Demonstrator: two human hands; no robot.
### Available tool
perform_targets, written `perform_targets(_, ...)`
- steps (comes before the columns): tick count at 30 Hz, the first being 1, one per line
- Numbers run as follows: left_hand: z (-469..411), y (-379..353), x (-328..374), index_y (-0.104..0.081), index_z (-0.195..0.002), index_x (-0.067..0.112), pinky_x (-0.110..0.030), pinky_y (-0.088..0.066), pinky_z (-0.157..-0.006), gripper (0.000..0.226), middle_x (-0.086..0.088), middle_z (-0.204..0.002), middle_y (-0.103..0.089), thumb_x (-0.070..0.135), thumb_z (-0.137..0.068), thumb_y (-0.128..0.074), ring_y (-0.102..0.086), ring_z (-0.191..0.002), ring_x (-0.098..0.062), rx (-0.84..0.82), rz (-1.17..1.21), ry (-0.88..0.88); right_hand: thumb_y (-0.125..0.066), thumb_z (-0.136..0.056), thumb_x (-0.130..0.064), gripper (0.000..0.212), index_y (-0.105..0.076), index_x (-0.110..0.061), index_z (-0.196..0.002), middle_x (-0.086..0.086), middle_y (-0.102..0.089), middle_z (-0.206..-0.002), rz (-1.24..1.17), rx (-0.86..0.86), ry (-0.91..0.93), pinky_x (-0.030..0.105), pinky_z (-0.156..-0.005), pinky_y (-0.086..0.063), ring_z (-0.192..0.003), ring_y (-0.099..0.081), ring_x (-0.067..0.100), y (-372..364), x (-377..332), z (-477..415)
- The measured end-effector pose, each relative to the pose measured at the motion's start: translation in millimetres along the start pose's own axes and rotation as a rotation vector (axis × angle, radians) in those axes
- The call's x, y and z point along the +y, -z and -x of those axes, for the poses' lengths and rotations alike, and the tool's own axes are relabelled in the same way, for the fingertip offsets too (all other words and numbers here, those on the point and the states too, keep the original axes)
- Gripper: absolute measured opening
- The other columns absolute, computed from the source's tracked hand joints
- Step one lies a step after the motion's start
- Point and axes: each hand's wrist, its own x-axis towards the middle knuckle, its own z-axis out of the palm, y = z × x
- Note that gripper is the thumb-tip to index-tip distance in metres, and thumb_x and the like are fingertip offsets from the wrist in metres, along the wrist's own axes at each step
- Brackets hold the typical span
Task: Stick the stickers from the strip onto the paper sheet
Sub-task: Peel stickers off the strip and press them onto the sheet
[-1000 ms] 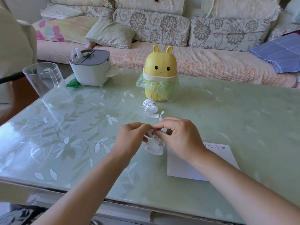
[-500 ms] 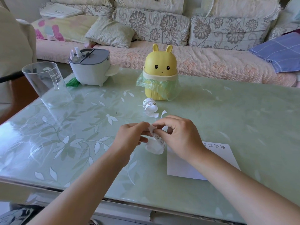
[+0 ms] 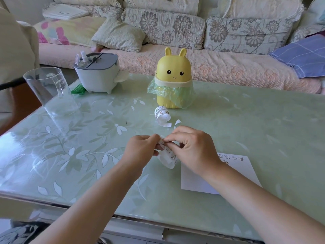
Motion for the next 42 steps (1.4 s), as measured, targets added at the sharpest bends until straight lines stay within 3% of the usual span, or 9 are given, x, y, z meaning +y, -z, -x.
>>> perform_targets(6,-18,0,-11,-0.070,-0.073,0.015,-0.028,-0.040,-0.059,0.032,-0.009,-0.074,-0.069,0.029,-0.093,-0.048,-0.057,-0.063,-0.024,0.113,-0.268,-0.123,-0.078,-0.081,-0.019,0.012,-0.076,-0.030,-0.077,-0.016,-0.066,-0.079,-0.180,-0.081,-0.220,0.026,-0.058,-0.046,-0.056,-0.052,0.012,8,-1,-5)
perform_targets(9,-26,-2,-16,-0.063,-0.076,0.019,-0.033,-0.048,-0.063,0.032,-0.001,-0.074,-0.066,0.031,-0.095,-0.041,-0.060,-0.070,-0.027,0.146,-0.524,-0.188,-0.077,-0.085,-0.020,0.009,-0.077,-0.028,-0.080,-0.018,-0.066,-0.065,-0.294,-0.135,-0.439,0.028,-0.058,-0.049,-0.055,-0.058,0.018,16,5,-5)
perform_targets(11,-26,-8,-13,-0.061,-0.085,0.019,-0.036,-0.048,-0.066,0.031,0.001,-0.082,-0.065,0.034,-0.097,-0.037,-0.060,-0.078,-0.026,0.162,-0.636,-0.246,-0.077,-0.086,-0.018,0.010,-0.078,-0.026,-0.080,-0.008,-0.070,-0.068,-0.380,-0.145,-0.541,0.029,-0.053,-0.051,-0.054,-0.062,0.025,22,11,-5)
perform_targets(16,-16,-30,-5,-0.061,-0.114,0.029,-0.035,-0.047,-0.077,0.027,0.009,-0.105,-0.059,0.042,-0.099,-0.042,-0.057,-0.095,-0.017,0.142,-0.714,-0.521,-0.079,-0.085,-0.017,0.009,-0.076,-0.021,-0.078,-0.008,-0.065,-0.060,-0.444,-0.170,-0.713,0.023,-0.049,-0.047,-0.048,-0.058,0.013,41,24,-2)
perform_targets(26,-1,-84,-14,-0.067,-0.109,0.022,-0.037,-0.050,-0.079,0.019,0.006,-0.107,-0.059,0.024,-0.090,-0.062,-0.053,-0.099,-0.019,-0.075,-0.808,-1.002,-0.076,-0.082,-0.019,0.004,-0.077,-0.016,-0.079,-0.002,-0.075,-0.076,-0.315,-0.167,-0.926,0.025,-0.048,-0.046,-0.049,-0.059,0.014,88,66,22)
perform_targets(30,5,-108,-28,-0.065,-0.115,0.024,-0.038,-0.051,-0.079,0.024,0.011,-0.121,-0.057,0.028,-0.092,-0.058,-0.050,-0.112,-0.014,-0.273,-0.904,-1.017,-0.074,-0.082,-0.017,0.007,-0.075,-0.012,-0.077,-0.001,-0.073,-0.073,-0.241,-0.198,-0.985,0.027,-0.050,-0.041,-0.051,-0.056,0.017,109,87,39)
perform_targets(33,6,-120,-35,-0.061,-0.127,0.027,-0.027,-0.044,-0.087,0.033,0.009,-0.133,-0.051,0.032,-0.095,-0.055,-0.043,-0.123,-0.013,-0.388,-0.986,-1.006,-0.073,-0.083,-0.015,0.007,-0.073,-0.013,-0.076,-0.001,-0.074,-0.075,-0.215,-0.238,-0.993,0.025,-0.049,-0.042,-0.051,-0.057,0.017,121,97,49)
perform_targets(37,2,-127,-42,-0.053,-0.136,0.033,-0.029,-0.037,-0.099,0.041,0.011,-0.138,-0.045,0.041,-0.095,-0.050,-0.037,-0.129,-0.011,-0.405,-1.055,-1.000,-0.073,-0.083,-0.016,0.005,-0.074,-0.012,-0.081,0.001,-0.076,-0.079,-0.198,-0.308,-0.992,0.021,-0.046,-0.041,-0.051,-0.058,0.015,128,102,55)
perform_targets(42,-1,-126,-48,-0.052,-0.132,0.034,-0.029,-0.037,-0.098,0.048,0.012,-0.136,-0.046,0.050,-0.090,-0.035,-0.040,-0.126,-0.012,-0.389,-1.086,-1.007,-0.074,-0.080,-0.019,0.006,-0.075,-0.016,-0.076,0.000,-0.076,-0.077,-0.176,-0.337,-0.990,0.019,-0.047,-0.043,-0.050,-0.058,0.014,126,104,57)
